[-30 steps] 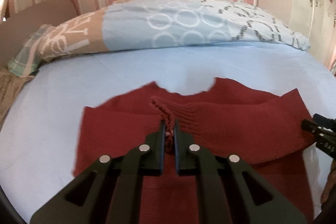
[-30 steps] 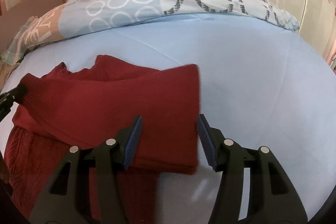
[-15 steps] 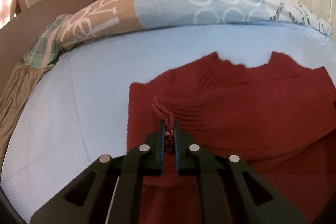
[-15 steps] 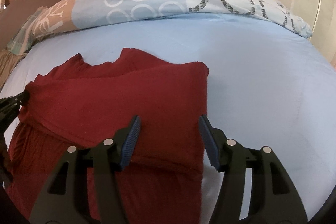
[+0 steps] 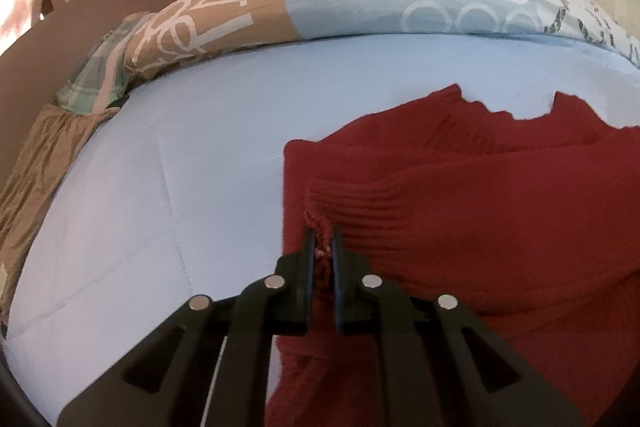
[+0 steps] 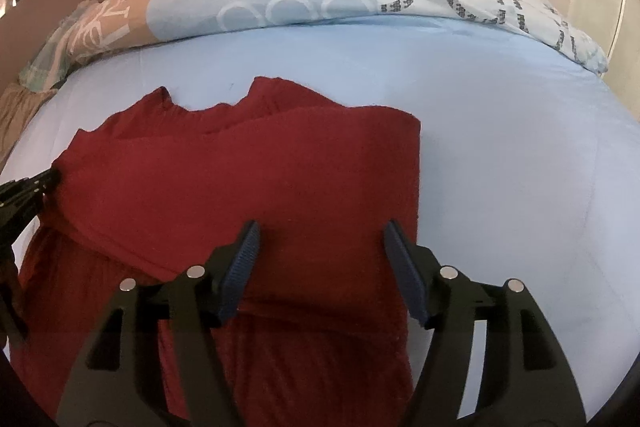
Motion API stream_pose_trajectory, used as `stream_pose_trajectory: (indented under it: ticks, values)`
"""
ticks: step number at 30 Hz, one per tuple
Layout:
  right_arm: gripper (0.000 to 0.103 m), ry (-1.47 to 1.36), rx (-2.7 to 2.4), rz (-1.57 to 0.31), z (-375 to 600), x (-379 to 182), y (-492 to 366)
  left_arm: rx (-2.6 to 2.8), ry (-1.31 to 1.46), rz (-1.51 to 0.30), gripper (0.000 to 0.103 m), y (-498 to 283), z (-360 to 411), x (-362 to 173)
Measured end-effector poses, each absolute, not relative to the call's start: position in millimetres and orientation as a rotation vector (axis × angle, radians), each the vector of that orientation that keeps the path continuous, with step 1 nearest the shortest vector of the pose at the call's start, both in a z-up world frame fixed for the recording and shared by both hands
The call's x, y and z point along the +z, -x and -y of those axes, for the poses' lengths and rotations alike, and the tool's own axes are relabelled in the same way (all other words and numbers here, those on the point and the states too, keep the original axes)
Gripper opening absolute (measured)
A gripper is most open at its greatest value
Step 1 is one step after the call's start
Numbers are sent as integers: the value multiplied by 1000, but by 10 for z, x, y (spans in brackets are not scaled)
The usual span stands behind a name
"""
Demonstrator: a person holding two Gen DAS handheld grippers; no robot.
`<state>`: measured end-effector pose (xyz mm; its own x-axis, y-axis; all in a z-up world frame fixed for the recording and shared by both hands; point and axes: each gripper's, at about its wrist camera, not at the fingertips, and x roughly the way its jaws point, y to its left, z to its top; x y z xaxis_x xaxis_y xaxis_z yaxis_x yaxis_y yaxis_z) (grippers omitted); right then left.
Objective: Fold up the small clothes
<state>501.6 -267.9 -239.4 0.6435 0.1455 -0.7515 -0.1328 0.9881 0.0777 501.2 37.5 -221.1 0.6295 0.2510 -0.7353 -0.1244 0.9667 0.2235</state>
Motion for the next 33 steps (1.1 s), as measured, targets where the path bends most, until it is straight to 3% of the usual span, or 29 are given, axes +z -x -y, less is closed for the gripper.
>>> stream_pose_trajectory:
  ticks: [5,7,9,10,13,18,25,28,31,33]
  values:
    - [81,-39,155,-889,2705,-2478,-5021,240,-193,-900,17,-5038,-413,-2314]
    - [81,-43,166,-887,2736,-2447,-5022,232,-202,-898,19,-5021,-412,-2306]
    - [81,-80,163,-847,2835,-2321,-5016,256,-187,-879,46,-4984,-458,-2211]
    - [82,-109,139,-805,2940,-2217,-5011,265,-175,-859,68,-4961,-489,-2153]
    - [89,-155,62,-760,3168,-2069,-5073,303,-159,-741,71,-4862,-556,-1863]
    - [89,-88,-16,-793,3232,-2118,-5284,294,-230,-689,74,-4948,-380,-1726]
    - [89,123,-93,-930,3032,-2588,-5535,348,-398,-851,77,-5222,-283,-2339]
    - [99,173,-129,-926,3054,-2682,-5543,348,-378,-841,80,-5196,-368,-2395]
    - [88,130,-119,-910,3093,-2551,-5475,332,-381,-835,79,-5186,-373,-2353]
    - [87,94,-67,-865,3059,-2426,-5353,321,-359,-828,79,-5155,-404,-2287]
